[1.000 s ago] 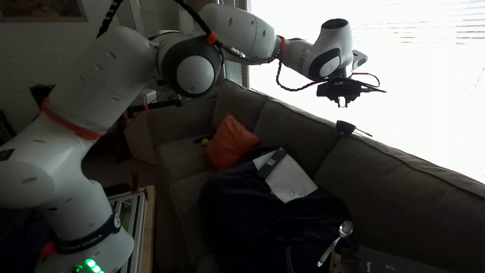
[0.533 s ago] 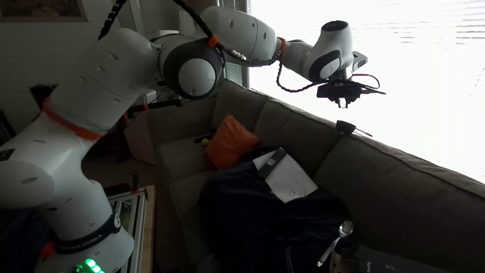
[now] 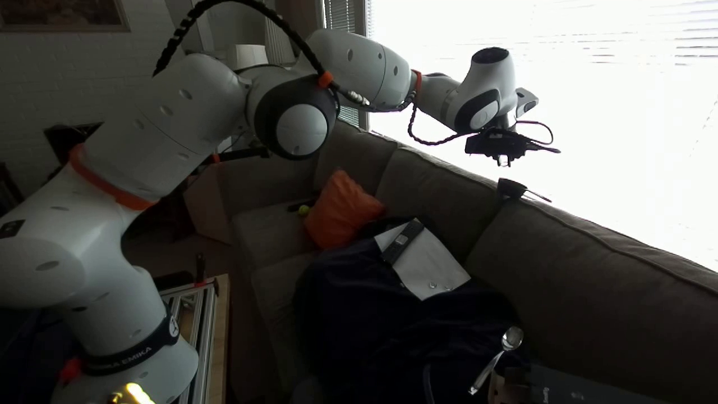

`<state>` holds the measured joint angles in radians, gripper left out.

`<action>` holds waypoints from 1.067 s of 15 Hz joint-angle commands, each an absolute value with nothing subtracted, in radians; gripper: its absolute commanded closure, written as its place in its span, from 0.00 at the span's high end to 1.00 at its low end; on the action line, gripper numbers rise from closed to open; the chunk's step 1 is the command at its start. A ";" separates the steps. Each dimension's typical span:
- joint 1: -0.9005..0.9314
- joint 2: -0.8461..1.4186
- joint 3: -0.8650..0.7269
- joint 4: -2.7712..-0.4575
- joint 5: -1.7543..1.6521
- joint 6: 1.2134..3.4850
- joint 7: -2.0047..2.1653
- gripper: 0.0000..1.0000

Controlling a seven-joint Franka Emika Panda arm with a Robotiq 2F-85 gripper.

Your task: Place the object inside the measuring cup

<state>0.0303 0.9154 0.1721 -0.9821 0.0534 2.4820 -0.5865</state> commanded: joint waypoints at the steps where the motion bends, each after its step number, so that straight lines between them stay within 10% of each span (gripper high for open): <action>1: 0.060 0.996 0.158 -0.894 0.020 2.527 -0.522 0.06; 16: 0.084 1.150 0.131 -0.707 -0.012 2.552 -0.405 0.06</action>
<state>0.0651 1.0858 0.1474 -0.7964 0.0087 2.5447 -0.4480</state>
